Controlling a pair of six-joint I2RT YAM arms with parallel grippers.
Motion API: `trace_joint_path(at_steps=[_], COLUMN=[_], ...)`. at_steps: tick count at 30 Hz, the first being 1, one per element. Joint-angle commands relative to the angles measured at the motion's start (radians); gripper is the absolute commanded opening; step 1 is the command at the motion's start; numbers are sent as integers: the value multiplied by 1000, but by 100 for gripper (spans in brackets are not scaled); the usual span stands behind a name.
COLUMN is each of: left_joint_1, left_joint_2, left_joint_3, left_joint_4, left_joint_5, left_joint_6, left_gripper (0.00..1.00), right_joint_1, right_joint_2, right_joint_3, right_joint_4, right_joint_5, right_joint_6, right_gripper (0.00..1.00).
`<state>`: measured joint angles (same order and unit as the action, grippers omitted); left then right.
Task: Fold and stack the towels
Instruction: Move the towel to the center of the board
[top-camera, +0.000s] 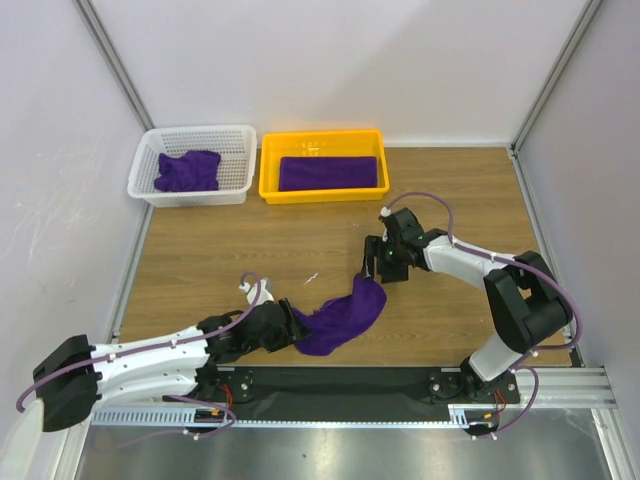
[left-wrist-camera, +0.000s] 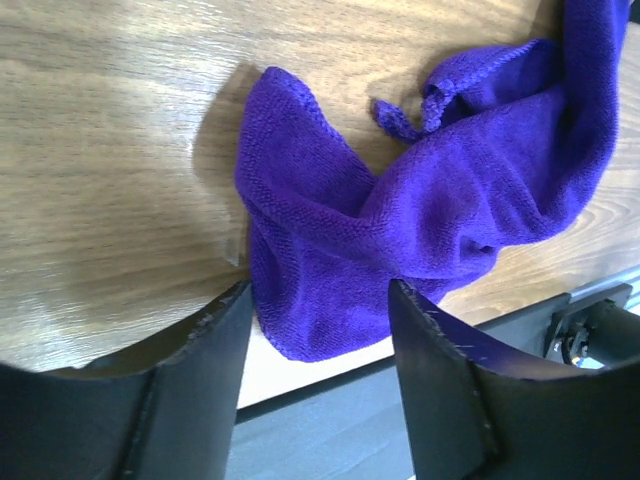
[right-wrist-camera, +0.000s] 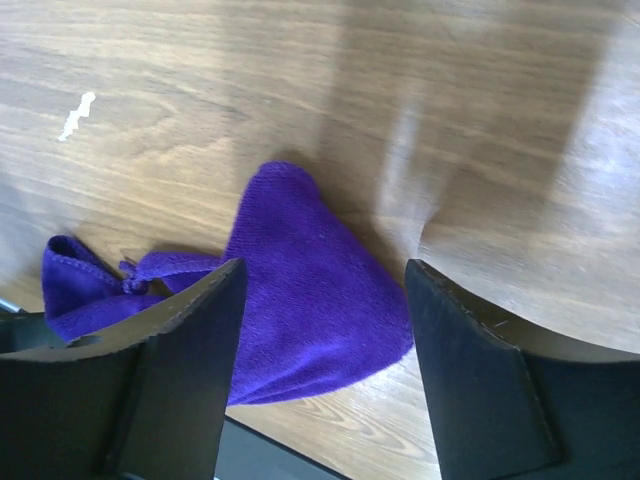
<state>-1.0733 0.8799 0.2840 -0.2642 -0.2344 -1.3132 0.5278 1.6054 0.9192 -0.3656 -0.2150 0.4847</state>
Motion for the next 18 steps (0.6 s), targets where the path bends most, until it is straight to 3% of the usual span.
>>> trace_joint_path(at_steps=[1, 6, 12, 15, 18], left_joint_1=[-8, -8, -8, -8, -8], left_joint_2=[11, 22, 40, 44, 18], left_joint_3=[-2, -9, 44, 104, 190], left_joint_4=[-12, 3, -21, -98, -248], left_joint_5=[-40, -88, -146, -192, -247], left_joint_6=[-17, -37, -12, -9, 3], left_gripper=[60, 46, 26, 0, 0], right_joint_1=[14, 15, 15, 15, 14], right_joint_2=[13, 21, -38, -74, -128], right_joint_3=[1, -51, -60, -36, 9], right_joint_4=[71, 128, 140, 96, 21], right_joint_5=[-21, -50, -60, -28, 26], right_joint_6=[-15, -3, -1, -9, -14], right_gripper=[69, 53, 26, 0, 0])
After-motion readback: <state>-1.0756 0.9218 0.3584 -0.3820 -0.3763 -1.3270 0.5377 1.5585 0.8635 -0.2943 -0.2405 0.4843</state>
